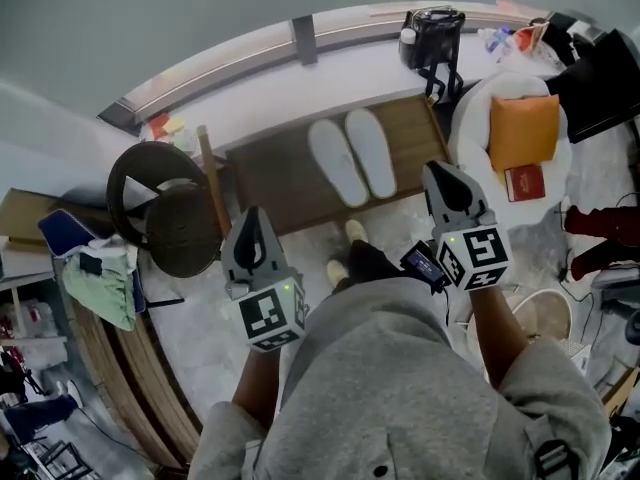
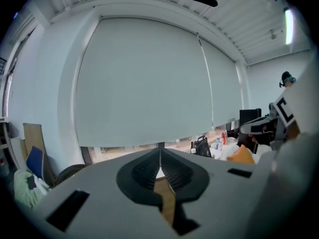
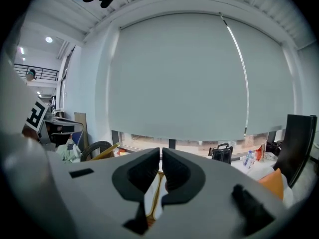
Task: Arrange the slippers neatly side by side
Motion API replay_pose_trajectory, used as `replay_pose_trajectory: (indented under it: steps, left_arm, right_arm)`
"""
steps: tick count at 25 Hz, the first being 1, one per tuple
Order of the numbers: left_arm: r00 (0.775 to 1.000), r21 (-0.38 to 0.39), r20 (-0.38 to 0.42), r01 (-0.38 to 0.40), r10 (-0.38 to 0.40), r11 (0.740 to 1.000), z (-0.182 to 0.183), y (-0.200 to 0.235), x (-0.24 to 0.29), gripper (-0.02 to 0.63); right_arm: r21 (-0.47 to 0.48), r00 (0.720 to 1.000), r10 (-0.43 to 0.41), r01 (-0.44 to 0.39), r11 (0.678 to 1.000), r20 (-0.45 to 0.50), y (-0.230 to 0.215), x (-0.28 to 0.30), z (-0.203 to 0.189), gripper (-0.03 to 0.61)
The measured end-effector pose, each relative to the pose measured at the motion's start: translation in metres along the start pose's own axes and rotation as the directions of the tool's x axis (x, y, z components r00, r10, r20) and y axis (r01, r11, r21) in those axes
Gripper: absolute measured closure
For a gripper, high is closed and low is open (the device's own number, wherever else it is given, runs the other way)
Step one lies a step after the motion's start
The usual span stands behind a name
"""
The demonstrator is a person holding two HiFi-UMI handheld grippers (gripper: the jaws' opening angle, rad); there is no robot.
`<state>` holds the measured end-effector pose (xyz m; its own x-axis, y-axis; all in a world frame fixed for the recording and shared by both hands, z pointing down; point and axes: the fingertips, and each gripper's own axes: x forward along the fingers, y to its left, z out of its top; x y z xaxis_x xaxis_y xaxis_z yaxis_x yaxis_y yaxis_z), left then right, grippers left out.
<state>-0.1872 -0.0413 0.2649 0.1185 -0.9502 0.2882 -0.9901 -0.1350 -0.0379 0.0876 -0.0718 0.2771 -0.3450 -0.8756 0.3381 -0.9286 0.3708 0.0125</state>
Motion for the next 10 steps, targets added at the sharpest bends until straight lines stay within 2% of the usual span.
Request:
replay_pose_trajectory:
  steps: [10]
  left_arm:
    - [0.999, -0.027, 0.013, 0.035, -0.035, 0.999, -0.009, 0.002, -0.021, 0.592]
  right_arm:
    - [-0.020, 1.000, 0.017, -0.017, 1.000, 0.001, 0.031, -0.008, 0.000, 0.546]
